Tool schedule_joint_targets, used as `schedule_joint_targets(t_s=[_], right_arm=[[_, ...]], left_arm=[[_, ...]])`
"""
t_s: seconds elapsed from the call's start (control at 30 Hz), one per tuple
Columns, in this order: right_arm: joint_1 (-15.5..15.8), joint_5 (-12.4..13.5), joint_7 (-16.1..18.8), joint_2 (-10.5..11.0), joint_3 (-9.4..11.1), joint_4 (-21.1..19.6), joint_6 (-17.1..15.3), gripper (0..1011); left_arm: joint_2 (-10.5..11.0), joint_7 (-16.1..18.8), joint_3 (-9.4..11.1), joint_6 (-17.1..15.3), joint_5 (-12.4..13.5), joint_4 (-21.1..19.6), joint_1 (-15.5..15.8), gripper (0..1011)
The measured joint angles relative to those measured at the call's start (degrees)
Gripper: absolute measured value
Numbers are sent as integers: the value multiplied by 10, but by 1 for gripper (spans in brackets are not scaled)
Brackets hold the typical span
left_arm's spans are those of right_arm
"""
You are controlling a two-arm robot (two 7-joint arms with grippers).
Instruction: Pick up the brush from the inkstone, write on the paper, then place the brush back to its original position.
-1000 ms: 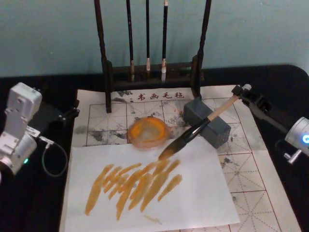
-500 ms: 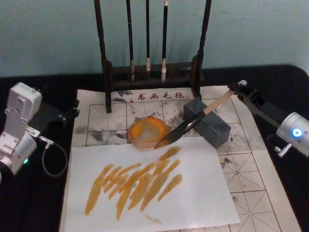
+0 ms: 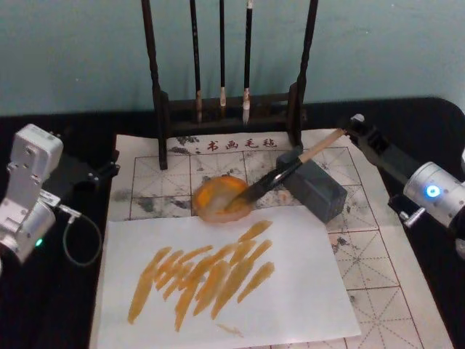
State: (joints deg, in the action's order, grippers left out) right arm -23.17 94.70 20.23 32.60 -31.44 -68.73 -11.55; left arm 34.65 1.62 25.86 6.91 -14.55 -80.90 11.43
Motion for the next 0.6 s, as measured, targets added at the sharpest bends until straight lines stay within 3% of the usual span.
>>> schedule_joint_targets(t_s=[0.6], right_arm=[[-19,-37,-27,-42,-1,24,21,203]], left_arm=[[0,0,0,0,0,0,0,1001]])
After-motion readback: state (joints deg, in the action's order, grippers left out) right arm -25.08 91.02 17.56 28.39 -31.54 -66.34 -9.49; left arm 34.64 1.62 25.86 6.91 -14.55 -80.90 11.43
